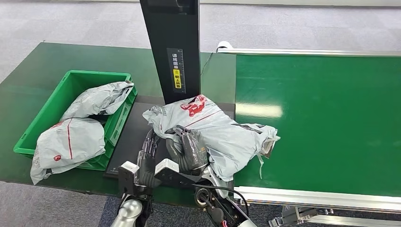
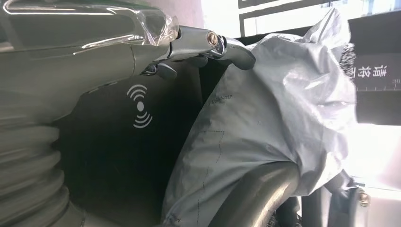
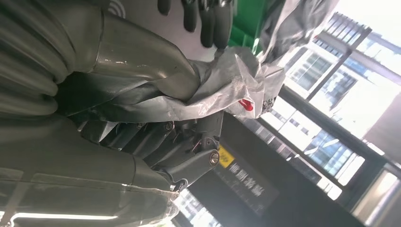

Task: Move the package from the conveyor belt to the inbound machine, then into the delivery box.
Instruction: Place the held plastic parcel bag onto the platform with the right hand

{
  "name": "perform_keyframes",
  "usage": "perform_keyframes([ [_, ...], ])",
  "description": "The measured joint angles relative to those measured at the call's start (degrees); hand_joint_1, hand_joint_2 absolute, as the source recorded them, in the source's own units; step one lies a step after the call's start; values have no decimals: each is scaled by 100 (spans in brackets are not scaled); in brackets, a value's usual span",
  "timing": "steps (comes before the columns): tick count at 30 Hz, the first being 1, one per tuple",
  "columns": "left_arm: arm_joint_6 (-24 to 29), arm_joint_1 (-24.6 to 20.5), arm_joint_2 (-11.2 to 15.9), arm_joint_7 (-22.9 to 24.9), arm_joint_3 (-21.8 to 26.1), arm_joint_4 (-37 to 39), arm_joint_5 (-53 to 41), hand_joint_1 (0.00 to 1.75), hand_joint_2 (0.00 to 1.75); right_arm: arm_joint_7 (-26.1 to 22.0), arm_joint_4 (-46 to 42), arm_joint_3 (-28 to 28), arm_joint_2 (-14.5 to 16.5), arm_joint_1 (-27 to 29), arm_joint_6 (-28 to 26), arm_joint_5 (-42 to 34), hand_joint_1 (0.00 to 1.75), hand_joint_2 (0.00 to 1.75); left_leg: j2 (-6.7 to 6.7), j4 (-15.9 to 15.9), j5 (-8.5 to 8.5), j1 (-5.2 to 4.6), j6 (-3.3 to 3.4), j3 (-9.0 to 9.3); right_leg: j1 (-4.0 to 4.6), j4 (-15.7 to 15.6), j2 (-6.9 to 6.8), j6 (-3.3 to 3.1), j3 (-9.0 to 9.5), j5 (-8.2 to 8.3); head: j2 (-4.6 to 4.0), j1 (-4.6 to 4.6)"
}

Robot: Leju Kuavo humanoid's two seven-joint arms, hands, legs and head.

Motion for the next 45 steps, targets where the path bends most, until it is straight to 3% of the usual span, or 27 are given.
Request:
perform_keyframes([
  [12, 48, -2, 38, 1, 15, -2, 0, 0, 175, 3, 15, 260, 0, -53, -22, -91, 175, 175, 0, 0, 0, 0, 0, -1, 0, 0, 0, 0, 1, 0, 0, 2],
  [13, 66, -1, 50, 1, 20, -5, 0, 0, 175, 3, 21, 282, 0, -59, -27, -124, 147, 175, 0, 0, 0, 0, 0, -1, 0, 0, 0, 0, 1, 0, 0, 2],
  [16, 89, 6, 90, 1, 62, -35, 3, 0, 175, 24, 49, 344, 0, -77, -21, -205, 17, 175, -1, 0, 0, 0, 0, -1, 0, 0, 0, 0, 0, 0, 0, 2],
  [17, 87, 7, 102, 1, 81, -46, 4, 0, 175, 45, 61, 366, 0, -85, -15, -223, 0, 175, -1, 0, 0, 0, 0, 0, 0, 0, 0, 0, 0, 0, 0, 2],
  [28, 266, 9, 160, 1, 212, -73, -55, 0, 175, -218, -145, 251, -9, -189, 467, -317, 0, 175, -4, 1, 1, -1, 0, 0, -1, 0, -1, 0, 3, 0, 0, 1],
  [36, 688, 87, 356, 1, 642, -317, -148, 0, 175, 15, -1764, -648, -158, -301, 1207, 123, 0, 175, -4, 1, 3, 0, -3, 2, 0, 1, -1, 0, 2, 0, 0, 1],
  [45, 686, 422, 569, 1, 1222, -910, -232, 0, 175, 235, -3696, -1558, -749, 242, 951, 342, 0, 175, -6, 1, 0, -2, -1, 0, -2, -1, -2, 1, 2, 0, 0, 1],
])
